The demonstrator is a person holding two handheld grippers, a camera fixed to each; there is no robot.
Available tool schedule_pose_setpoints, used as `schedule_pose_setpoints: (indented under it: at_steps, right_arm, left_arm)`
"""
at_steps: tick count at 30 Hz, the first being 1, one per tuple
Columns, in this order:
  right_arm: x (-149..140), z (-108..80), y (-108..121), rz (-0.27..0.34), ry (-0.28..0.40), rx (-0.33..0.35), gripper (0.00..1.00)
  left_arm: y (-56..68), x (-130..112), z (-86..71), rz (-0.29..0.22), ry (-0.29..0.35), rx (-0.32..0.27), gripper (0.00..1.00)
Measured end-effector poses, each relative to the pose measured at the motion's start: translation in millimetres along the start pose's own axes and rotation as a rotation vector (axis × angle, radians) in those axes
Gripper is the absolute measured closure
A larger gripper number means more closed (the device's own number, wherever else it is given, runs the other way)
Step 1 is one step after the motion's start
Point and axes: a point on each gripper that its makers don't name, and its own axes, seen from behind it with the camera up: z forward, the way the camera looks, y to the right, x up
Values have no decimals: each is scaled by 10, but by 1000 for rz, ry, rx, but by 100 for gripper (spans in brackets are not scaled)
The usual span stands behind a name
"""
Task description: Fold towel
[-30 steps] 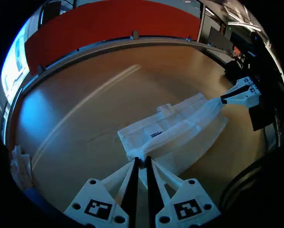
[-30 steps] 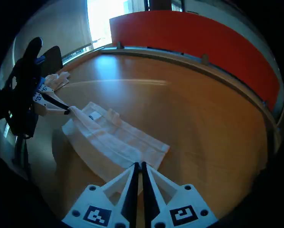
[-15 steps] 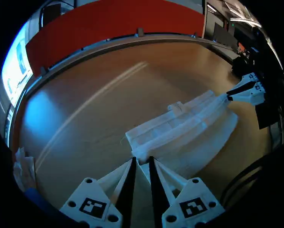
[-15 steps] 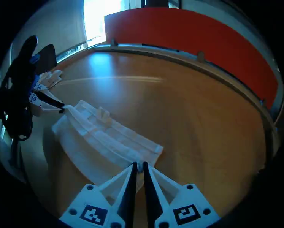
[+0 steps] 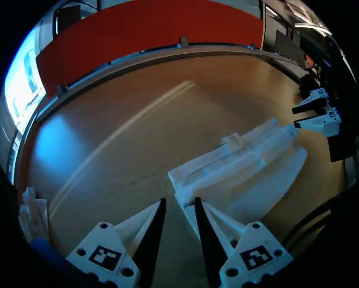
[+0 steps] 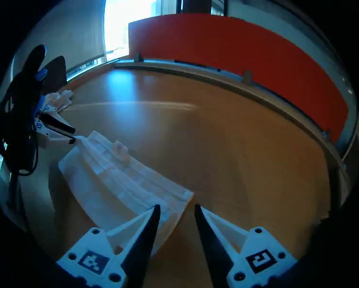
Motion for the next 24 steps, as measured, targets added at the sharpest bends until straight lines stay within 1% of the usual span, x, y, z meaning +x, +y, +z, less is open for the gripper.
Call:
schedule_pose_setpoints:
  at_steps: [3, 11, 13, 15, 17, 23, 24]
  right_arm:
    - [1, -24, 26, -5, 4, -6, 38]
    - [-7, -62, 11, -2, 10, -7, 19]
    - [2, -69, 6, -2, 14, -8, 17]
    - [13, -75, 4, -2, 19, -10, 10]
    - [25, -81, 4, -3, 23, -12, 0]
    - [59, -108, 4, -5, 34, -15, 0]
    - [61, -113, 4, -6, 35, -15, 0]
  left_arm:
    - [-9, 2, -5, -8, 1, 0, 56]
    - [-36, 9, 36, 1, -4, 14, 56]
    - [-41, 9, 44, 0, -6, 16, 55]
    - [-48, 7, 51, -2, -9, 18, 54]
    - [-55, 8, 56, -8, -11, 20, 54]
    - [-78, 21, 59, -17, -13, 25, 52]
    - [-82, 23, 58, -17, -13, 26, 48]
